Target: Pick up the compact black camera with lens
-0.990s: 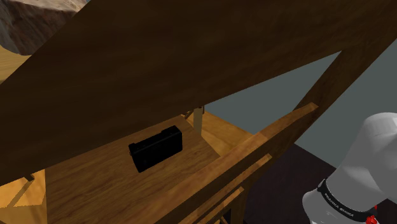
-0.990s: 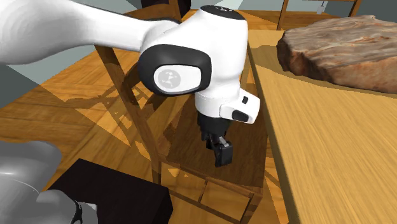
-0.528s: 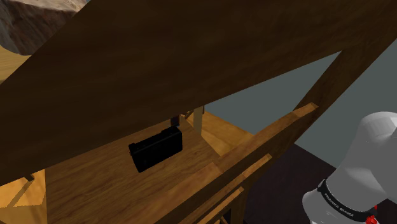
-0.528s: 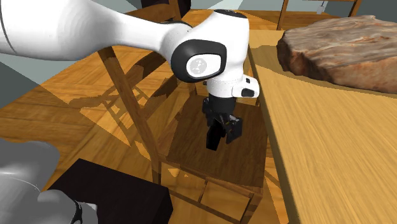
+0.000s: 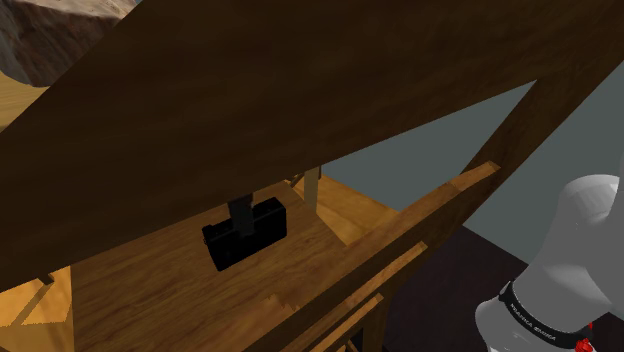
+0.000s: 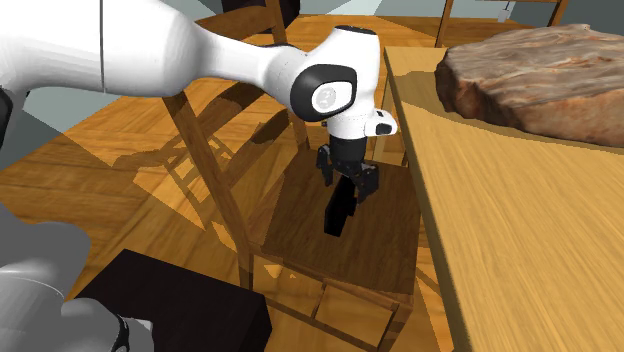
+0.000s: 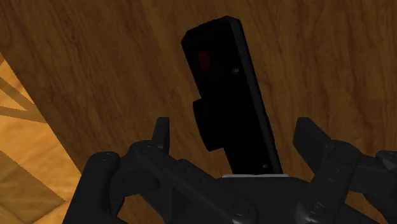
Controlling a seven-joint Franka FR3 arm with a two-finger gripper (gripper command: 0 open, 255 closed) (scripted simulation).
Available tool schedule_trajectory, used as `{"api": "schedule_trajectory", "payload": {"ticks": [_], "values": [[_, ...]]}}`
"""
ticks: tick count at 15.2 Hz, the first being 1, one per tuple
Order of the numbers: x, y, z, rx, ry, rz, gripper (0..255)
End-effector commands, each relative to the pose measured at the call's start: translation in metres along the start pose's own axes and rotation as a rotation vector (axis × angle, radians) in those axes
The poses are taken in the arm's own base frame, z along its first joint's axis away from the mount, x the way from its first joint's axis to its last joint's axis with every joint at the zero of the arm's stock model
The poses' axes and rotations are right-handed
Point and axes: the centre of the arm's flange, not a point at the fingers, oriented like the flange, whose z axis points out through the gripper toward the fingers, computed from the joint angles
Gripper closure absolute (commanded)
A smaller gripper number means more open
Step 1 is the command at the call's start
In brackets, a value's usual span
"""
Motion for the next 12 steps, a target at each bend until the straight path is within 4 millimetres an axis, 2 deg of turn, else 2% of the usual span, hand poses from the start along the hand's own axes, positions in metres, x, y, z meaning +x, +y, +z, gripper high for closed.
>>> {"api": "schedule_trajectory", "payload": {"ticks": [1, 5, 7, 8, 12], "values": [[0.003, -0.002, 0.010, -0.001, 0.000, -0.006, 0], [0.003, -0.003, 0.035, -0.001, 0.000, -0.006, 0], [0.003, -0.003, 0.035, -0.001, 0.000, -0.006, 0], [0.003, -0.003, 0.035, -0.001, 0.000, -0.006, 255], [0.003, -0.003, 0.035, -0.001, 0.000, -0.006, 255]]}}
